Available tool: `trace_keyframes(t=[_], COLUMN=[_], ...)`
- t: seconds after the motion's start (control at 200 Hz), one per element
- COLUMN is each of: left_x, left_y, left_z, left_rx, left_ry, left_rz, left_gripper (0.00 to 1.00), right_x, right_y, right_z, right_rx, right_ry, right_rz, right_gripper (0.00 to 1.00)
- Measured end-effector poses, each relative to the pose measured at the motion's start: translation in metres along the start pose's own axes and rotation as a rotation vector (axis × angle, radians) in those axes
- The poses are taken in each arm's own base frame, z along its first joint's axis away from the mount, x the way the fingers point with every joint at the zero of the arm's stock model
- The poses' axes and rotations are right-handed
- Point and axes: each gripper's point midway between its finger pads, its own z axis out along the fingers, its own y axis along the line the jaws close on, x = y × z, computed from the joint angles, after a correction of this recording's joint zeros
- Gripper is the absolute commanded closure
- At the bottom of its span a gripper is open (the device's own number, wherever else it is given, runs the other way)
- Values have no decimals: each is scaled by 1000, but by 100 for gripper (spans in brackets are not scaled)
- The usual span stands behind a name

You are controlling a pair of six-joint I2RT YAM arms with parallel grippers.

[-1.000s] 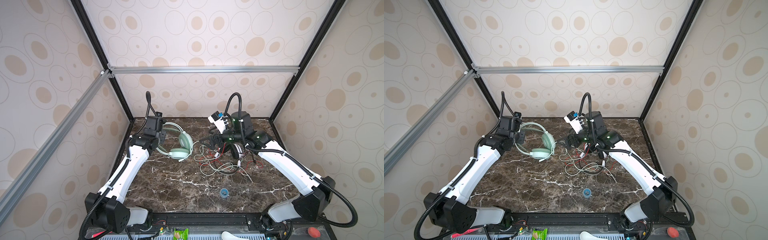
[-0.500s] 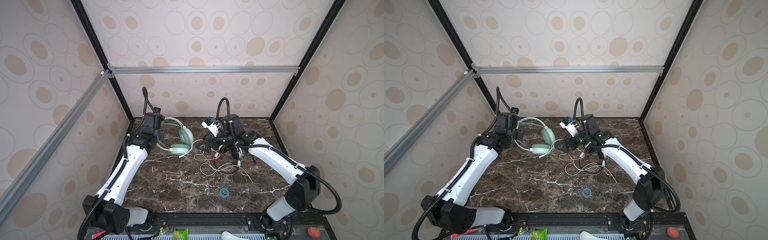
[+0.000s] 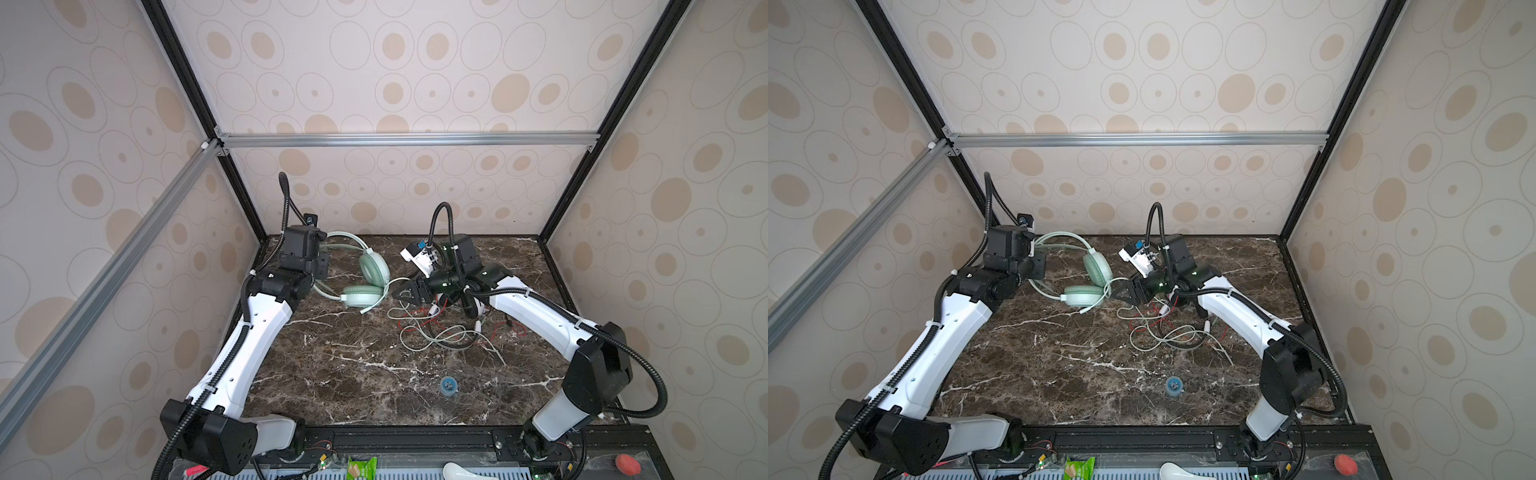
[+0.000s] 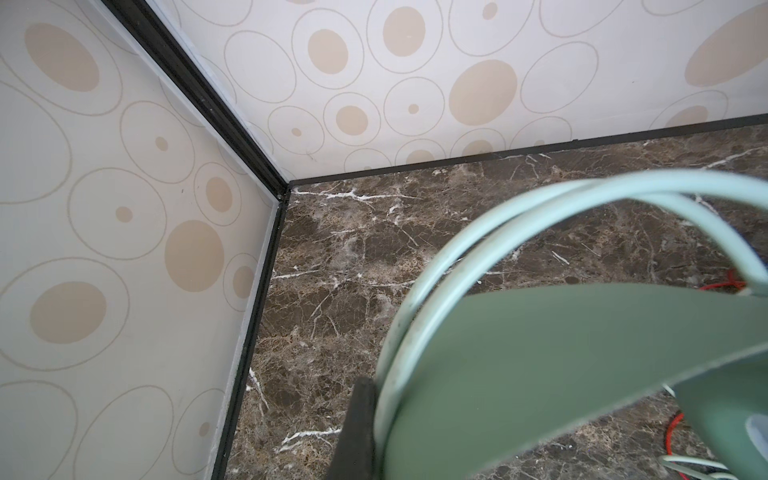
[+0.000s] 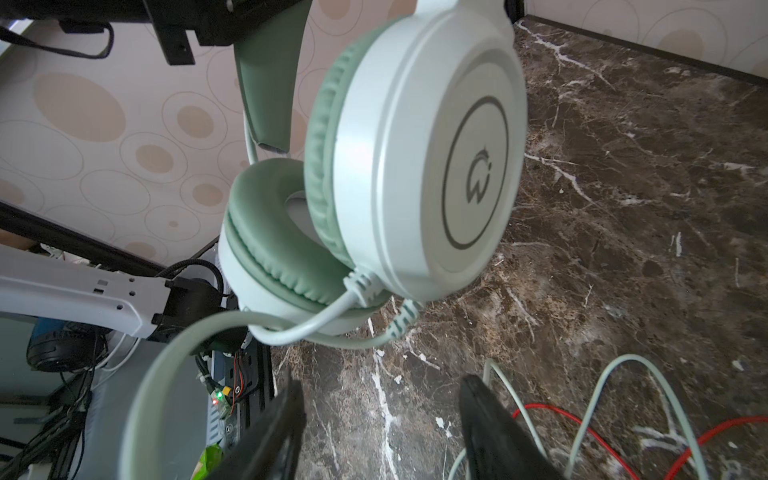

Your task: Wrap the headphones

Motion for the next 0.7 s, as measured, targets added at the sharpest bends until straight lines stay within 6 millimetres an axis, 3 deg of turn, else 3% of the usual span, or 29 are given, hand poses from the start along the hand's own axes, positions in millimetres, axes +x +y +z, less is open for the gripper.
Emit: trace_keyframes(t=[0.33,0.54,0.7], left_x=[-2,4,18], left_y=[0,0,-5], left_z=[-4,-2,-1], left_rx=[10,10,33], left_ry=[-10,-1,16], left_rz=[-8,-2,13], left_gripper=[100,100,100], right_x=[8,-6,-34], right_y=[-19,-20,3], right_z=[-4,-19,-29], right_rx=[95,226,313], right_ry=[28,75,90], right_rz=[4,-106,-263], right_gripper=[85,94,97])
